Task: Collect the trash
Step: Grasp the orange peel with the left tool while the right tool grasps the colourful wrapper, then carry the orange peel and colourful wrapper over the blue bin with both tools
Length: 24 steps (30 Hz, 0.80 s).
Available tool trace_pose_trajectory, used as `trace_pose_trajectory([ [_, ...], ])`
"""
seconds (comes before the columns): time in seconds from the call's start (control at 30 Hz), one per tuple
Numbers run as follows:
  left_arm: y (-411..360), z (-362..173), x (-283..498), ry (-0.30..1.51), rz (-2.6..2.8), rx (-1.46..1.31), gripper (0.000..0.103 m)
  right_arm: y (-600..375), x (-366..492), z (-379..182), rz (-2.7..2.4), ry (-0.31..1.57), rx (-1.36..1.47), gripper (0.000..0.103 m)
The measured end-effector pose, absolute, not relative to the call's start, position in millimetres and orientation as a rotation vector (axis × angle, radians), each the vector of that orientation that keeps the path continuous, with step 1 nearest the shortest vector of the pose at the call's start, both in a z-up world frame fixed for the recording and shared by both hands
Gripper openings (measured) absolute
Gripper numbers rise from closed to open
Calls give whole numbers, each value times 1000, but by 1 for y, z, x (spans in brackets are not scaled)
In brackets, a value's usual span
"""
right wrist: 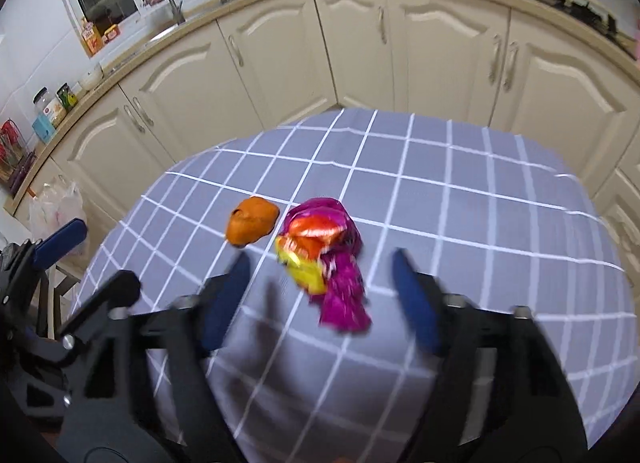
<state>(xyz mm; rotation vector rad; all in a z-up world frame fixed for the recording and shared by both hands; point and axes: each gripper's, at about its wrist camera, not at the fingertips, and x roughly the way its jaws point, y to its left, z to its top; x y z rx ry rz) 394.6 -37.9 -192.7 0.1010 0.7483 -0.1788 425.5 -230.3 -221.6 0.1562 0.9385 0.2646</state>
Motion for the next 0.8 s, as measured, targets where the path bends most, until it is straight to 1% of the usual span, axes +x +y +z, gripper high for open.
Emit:
trace_pose_trajectory([
  [0.07, -45, -200, 407, 768, -182, 121, 97, -237, 425, -220, 283, 925, 185, 37],
  [0.27, -70, -216, 436, 797, -209, 174, 97, -268, 414, -223, 219, 884, 256, 36],
  [0.37, -81, -227, 453, 862, -209, 202, 97, -279, 409, -222, 211, 868, 295, 36],
  [0.4, -83, -229, 455, 875, -223, 197, 94, -280, 408, -221, 204, 862, 294, 36],
  [0.43, -85, -230, 458, 888, -243, 189, 88, -281, 407, -220, 196, 858, 285, 36],
  [0.47, -87, -231, 460, 901, -261, 177, 77, -281, 407, -219, 192, 856, 279, 36],
  [0.53, -88, -231, 462, 898, -278, 157, 67, -281, 405, -220, 194, 856, 281, 36],
  [0.57, -88, -231, 461, 891, -286, 157, 55, -281, 405, -220, 191, 855, 278, 36],
  [0.6, -89, -229, 460, 884, -293, 160, 34, -279, 403, -219, 187, 851, 269, 36],
  [0.8, -87, -226, 453, 865, -334, 135, 33, -273, 400, -214, 183, 823, 247, 36],
])
